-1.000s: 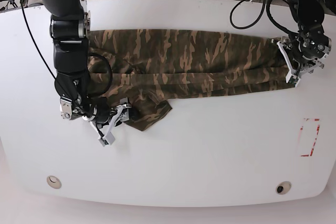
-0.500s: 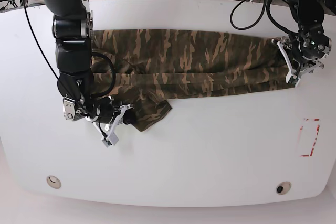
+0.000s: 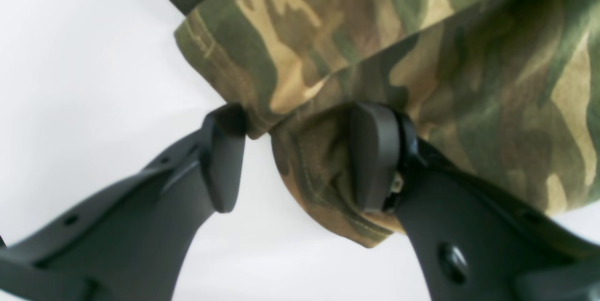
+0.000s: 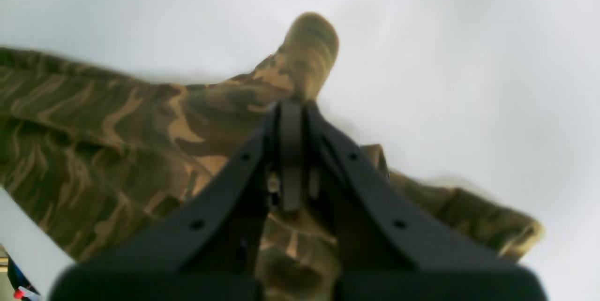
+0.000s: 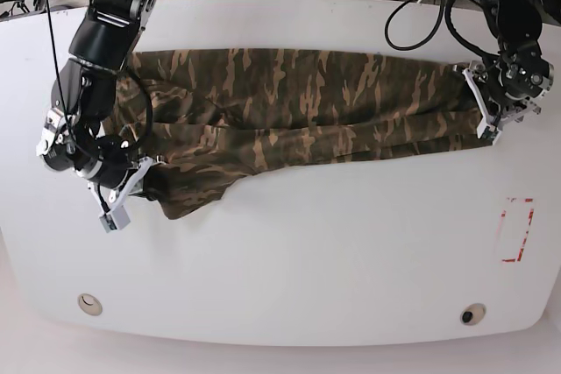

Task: Fold the T-shirt properly
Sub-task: 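Fold the sleeve over onto the shirt with the right gripper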

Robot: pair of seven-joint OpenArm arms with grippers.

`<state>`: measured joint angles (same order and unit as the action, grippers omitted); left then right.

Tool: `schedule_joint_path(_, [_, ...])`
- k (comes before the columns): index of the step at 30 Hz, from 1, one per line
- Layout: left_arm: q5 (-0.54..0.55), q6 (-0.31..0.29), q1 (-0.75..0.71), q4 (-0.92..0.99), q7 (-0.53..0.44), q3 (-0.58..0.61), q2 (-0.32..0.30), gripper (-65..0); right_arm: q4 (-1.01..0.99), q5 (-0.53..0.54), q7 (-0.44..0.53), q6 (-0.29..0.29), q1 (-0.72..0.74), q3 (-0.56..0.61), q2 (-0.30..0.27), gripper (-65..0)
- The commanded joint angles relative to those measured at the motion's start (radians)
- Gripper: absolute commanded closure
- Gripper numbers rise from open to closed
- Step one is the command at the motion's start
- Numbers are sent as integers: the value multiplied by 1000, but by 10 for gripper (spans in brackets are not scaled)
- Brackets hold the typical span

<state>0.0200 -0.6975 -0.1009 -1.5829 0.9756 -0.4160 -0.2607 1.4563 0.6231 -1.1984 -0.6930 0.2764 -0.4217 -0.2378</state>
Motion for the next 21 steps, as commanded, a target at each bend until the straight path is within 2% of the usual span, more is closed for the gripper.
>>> schedule_joint_path(1, [-18,-1,5,-9,9,-2,-15,-332,83,91,-4,-5,-16,-19,-18,0])
schedule_joint_path(5, [-18,-1,5,-9,9,15,-15,-332,140,234,-36,-5,-110,-62,-38,0])
schedule_joint_path(9, [-18,-1,3,-9,9,39,-16,-332,188,312,-41,-5,-203,-90,-47,0])
schedule_joint_path(18, [-19,-1,3,-9,9,41,-16,-332,300,346,-41,-5,-380,-148,-47,-2])
schedule_joint_path(21, [-19,-1,3,-9,9,41,-32,-332,298,337,-33,-5,-404,-148,-48,-32])
